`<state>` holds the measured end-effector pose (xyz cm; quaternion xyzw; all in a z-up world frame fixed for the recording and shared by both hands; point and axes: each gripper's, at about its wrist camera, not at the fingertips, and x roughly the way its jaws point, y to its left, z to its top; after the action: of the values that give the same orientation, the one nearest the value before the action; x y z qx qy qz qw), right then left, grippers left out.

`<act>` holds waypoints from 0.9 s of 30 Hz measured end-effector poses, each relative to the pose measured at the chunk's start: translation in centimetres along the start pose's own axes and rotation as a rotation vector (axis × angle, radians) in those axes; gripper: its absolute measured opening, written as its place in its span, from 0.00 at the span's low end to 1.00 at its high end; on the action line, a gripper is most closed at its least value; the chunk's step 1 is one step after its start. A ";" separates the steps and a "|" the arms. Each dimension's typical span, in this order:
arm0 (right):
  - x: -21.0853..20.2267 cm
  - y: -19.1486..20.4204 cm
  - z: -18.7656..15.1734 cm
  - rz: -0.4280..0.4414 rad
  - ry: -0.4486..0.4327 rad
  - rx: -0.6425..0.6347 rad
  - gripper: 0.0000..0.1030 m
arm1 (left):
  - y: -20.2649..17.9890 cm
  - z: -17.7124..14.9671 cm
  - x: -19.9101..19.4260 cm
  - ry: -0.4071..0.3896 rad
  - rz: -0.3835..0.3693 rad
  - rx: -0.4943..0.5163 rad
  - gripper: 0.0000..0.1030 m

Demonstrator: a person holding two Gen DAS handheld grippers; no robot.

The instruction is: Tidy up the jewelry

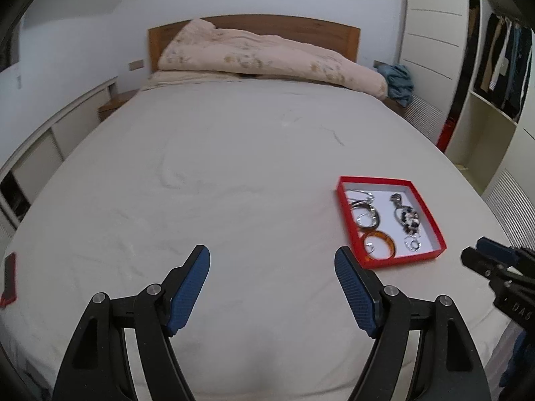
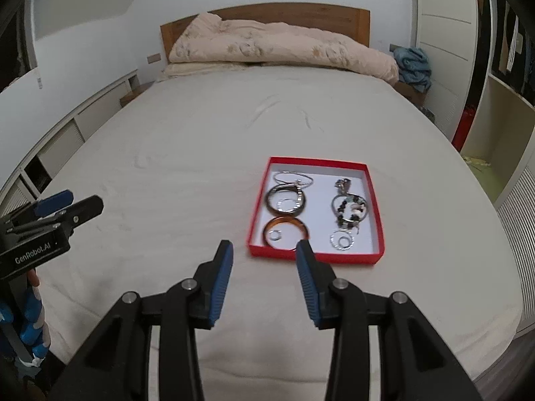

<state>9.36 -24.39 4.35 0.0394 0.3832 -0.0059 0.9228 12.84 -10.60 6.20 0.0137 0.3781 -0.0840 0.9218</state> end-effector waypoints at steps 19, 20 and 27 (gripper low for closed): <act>-5.1 5.2 -4.9 -0.036 -0.045 -0.017 0.43 | 7.0 -6.0 -9.5 -0.097 0.117 -0.018 0.81; -5.2 5.4 -5.1 -0.038 -0.045 -0.018 0.43 | 6.9 -6.2 -9.6 -0.101 0.118 -0.018 0.81; -5.5 6.0 -6.9 -0.036 -0.035 -0.026 0.47 | 7.1 -7.5 -10.7 -0.115 0.119 -0.018 0.82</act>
<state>0.84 -18.01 3.85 0.0205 0.3676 -0.0183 0.9296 1.27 -1.34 8.04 0.0232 0.3237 -0.0263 0.9455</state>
